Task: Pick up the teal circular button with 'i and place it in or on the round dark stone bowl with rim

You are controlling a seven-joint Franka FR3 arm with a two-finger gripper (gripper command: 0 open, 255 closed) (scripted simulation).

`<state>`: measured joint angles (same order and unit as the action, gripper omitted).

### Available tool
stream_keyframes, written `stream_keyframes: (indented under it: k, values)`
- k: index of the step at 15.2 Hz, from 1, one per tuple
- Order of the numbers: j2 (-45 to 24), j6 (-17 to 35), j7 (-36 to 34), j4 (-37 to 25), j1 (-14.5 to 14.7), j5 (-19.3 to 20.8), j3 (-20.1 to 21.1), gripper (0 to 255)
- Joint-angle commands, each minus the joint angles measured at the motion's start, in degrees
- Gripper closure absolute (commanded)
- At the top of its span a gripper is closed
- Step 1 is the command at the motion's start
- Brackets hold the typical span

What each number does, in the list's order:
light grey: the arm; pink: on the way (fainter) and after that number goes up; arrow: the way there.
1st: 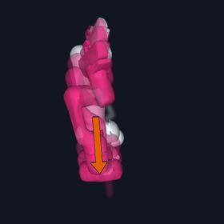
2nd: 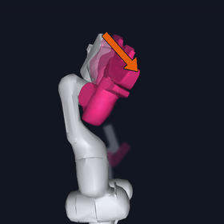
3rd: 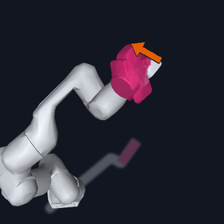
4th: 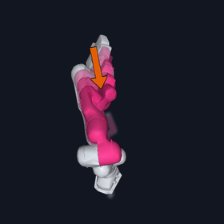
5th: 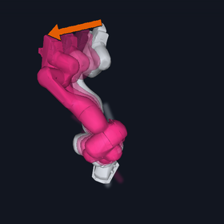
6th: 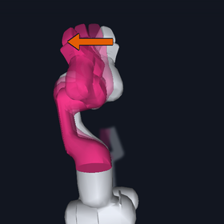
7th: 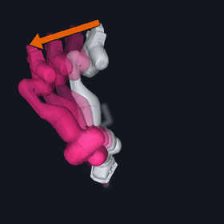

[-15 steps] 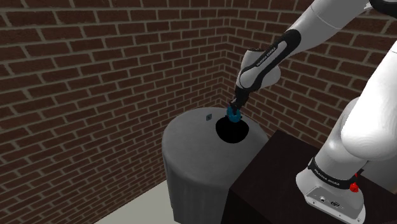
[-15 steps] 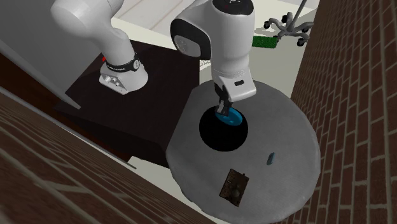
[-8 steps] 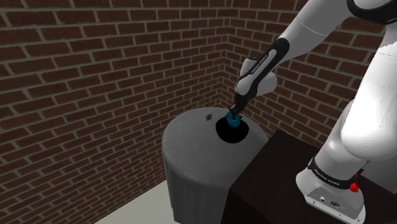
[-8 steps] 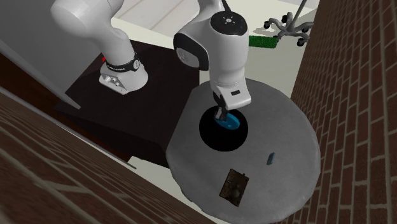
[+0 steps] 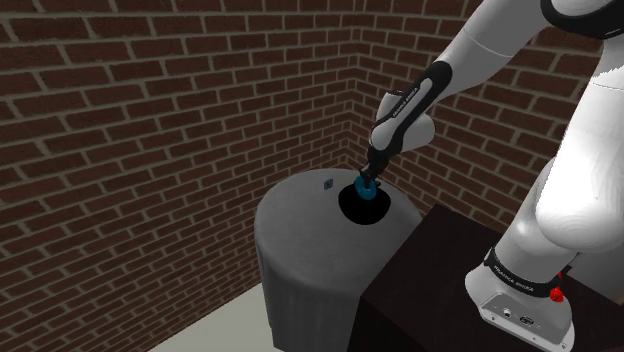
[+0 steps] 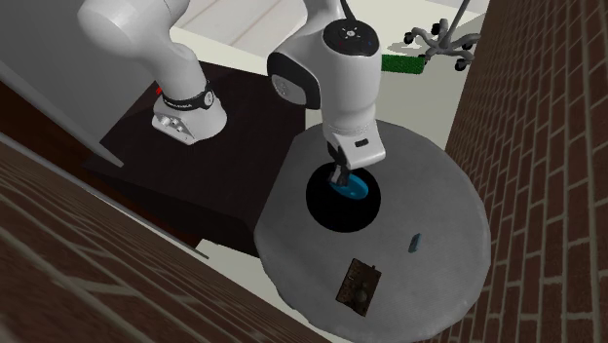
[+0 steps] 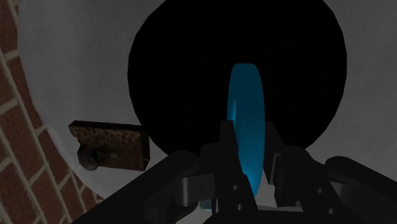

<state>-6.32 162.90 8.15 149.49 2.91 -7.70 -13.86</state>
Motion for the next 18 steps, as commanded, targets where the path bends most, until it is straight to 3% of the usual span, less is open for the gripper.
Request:
stream_keyframes:
  k: [1,6,10,18]
  values:
    - [-0.07,-0.06,-0.04,0.15,0.01,0.04,-0.01,0]
    - [-0.2,0.0,0.1,0.1,-0.04,-0.09,0.02,0]
    - [8.93,-7.81,-5.17,1.0,0.45,7.18,-1.84,0]
    - [8.93,-7.82,-5.16,1.0,0.28,7.16,-1.67,0]
